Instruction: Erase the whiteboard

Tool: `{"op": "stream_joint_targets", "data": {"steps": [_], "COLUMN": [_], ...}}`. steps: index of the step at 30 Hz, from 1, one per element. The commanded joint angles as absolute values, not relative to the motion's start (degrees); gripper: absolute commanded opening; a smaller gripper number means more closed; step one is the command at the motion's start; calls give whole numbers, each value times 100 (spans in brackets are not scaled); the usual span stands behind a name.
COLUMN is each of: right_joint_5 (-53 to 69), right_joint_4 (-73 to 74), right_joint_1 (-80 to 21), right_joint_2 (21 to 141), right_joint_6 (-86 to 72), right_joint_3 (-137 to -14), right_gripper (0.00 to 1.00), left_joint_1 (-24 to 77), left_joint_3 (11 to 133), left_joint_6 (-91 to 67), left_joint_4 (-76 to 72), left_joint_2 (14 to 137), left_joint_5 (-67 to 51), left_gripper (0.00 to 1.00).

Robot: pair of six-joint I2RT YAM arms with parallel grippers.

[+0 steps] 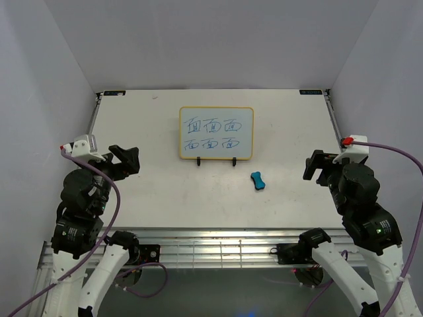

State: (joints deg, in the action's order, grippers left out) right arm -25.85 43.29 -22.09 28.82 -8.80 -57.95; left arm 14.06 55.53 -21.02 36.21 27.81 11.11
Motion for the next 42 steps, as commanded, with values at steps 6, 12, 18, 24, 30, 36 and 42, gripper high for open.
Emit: {"op": "stream_joint_targets", "data": {"steps": [6, 12, 18, 24, 30, 36, 42], "right_joint_5": [-2778, -2102, -1451, -616, 465, 1142, 1634], "right_joint_4": [3920, 3182, 3208, 3173, 3243, 3287, 3436], "right_joint_1": [-2180, -2180, -2180, -2188, -2188, -2180, -2180], "right_joint_2": [2725, 2145, 2312, 2346, 2628, 2602, 2453], "right_joint_6": [-984, -993, -879, -572, -510, -369, -299], "right_joint_3": [-5530, -5080, -5115, -4940, -4799, -4746, -4922], "right_gripper": [90, 90, 90, 90, 90, 90, 90], "left_joint_1": [1433, 1424, 1424, 1424, 1406, 748, 18], "left_joint_3": [5502, 5107, 4931, 5317, 5729, 5925, 6255], "left_joint_6": [-2171, -2364, -2320, -2223, -2303, -1890, -2496], "left_joint_4": [3428, 3278, 2963, 2347, 1557, -233, -2444], "left_joint_2": [2839, 2821, 3382, 4902, 6035, 7590, 9269], "left_joint_5": [1002, 1169, 187, -1730, -1986, -3556, -5140], "left_gripper": [98, 98, 98, 98, 98, 98, 98]}}
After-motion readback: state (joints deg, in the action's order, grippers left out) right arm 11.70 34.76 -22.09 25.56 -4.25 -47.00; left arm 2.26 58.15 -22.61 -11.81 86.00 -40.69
